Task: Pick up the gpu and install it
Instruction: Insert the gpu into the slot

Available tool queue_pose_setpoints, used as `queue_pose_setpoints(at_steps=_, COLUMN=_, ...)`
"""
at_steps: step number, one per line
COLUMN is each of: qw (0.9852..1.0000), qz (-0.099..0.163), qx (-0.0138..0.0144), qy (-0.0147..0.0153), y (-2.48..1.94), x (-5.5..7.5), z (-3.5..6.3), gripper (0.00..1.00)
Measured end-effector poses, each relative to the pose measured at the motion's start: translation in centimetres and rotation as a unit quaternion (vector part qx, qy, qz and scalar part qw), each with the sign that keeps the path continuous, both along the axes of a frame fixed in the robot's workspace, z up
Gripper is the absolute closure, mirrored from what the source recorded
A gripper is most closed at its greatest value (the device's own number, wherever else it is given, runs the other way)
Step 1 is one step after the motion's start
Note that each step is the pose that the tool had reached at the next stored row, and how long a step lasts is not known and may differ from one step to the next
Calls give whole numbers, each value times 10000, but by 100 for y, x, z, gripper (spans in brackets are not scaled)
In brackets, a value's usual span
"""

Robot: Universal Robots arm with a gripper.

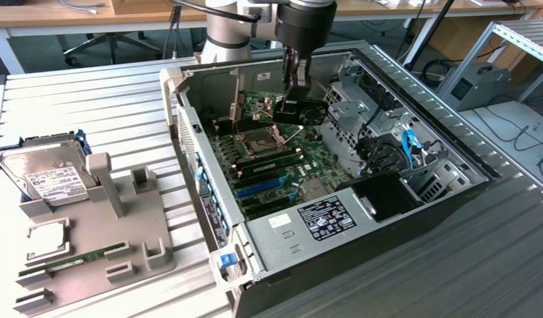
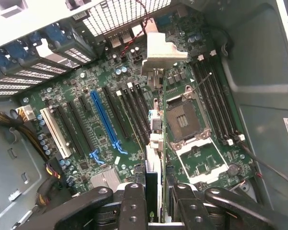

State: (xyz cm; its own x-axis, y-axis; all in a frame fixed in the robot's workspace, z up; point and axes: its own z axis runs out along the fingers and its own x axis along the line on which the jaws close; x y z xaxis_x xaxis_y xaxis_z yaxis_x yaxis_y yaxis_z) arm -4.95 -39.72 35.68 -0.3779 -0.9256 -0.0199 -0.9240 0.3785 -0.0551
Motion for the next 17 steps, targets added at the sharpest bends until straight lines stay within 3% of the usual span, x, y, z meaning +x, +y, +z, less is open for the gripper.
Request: queue_pose_setpoints(at_steps=17, qw=9998, qz=206, qx=-7, qy=0, y=0, x=0, z=0, gripper=74)
